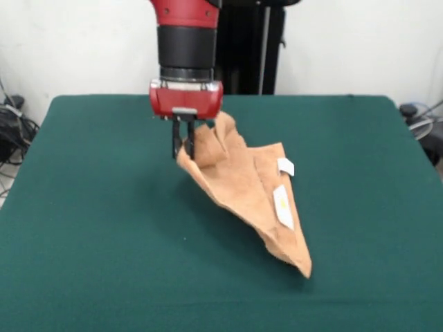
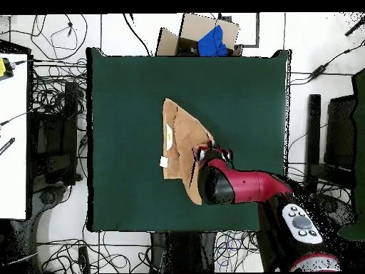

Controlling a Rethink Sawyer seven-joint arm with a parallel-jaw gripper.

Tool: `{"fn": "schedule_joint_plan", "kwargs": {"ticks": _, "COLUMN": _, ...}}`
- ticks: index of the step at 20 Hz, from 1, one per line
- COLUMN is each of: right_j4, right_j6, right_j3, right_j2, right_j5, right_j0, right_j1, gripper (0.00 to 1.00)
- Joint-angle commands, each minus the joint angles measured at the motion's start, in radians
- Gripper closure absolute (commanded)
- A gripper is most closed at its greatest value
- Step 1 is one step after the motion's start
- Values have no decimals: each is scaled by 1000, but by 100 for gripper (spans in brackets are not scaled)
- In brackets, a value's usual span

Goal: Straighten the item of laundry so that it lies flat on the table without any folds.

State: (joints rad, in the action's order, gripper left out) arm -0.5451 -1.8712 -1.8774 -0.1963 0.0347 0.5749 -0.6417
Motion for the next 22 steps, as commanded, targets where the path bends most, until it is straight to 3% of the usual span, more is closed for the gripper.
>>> {"fn": "schedule_joint_plan", "kwargs": {"ticks": 1, "right_j4": -114, "right_j6": 127, "right_j3": 200, "right_j2": -193, "right_j5": -110, "right_j0": 12, "right_j1": 97, "gripper": 100}}
{"fn": "schedule_joint_plan", "kwargs": {"ticks": 9, "right_j4": -239, "right_j6": 174, "right_j3": 331, "right_j2": -338, "right_j5": -127, "right_j0": 98, "right_j1": 193, "gripper": 100}}
{"fn": "schedule_joint_plan", "kwargs": {"ticks": 22, "right_j4": -358, "right_j6": 230, "right_j3": 333, "right_j2": -485, "right_j5": -207, "right_j0": 228, "right_j1": 233, "gripper": 100}}
